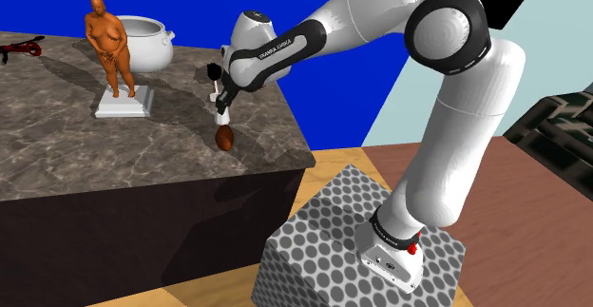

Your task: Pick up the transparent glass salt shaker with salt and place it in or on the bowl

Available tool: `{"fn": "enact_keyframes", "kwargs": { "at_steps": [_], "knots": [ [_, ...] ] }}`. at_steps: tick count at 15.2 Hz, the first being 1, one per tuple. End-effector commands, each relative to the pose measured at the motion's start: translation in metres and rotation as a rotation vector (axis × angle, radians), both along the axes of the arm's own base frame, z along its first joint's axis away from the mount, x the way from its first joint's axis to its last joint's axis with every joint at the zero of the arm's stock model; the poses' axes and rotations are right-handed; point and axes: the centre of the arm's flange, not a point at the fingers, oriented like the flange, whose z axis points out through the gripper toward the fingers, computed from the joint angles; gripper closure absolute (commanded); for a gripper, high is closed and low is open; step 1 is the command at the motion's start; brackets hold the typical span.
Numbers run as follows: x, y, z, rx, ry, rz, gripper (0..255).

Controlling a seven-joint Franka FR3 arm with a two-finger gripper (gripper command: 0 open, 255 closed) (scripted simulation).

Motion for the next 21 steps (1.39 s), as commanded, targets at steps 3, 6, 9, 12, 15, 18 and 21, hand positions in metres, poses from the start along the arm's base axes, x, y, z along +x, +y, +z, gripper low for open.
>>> {"fn": "enact_keyframes", "kwargs": {
  "at_steps": [3, 6, 9, 12, 15, 18, 21],
  "knots": [
    [0.001, 0.0, 0.021, 0.0, 0.0, 0.0, 255],
    [0.001, 0.0, 0.037, 0.0, 0.0, 0.0, 255],
    [0.001, 0.0, 0.053, 0.0, 0.0, 0.0, 255],
    [0.001, 0.0, 0.069, 0.0, 0.0, 0.0, 255],
    [0.001, 0.0, 0.085, 0.0, 0.0, 0.0, 255],
    [0.001, 0.0, 0.1, 0.0, 0.0, 0.0, 255],
    [0.001, 0.0, 0.116, 0.0, 0.0, 0.0, 255]
  ]
}}
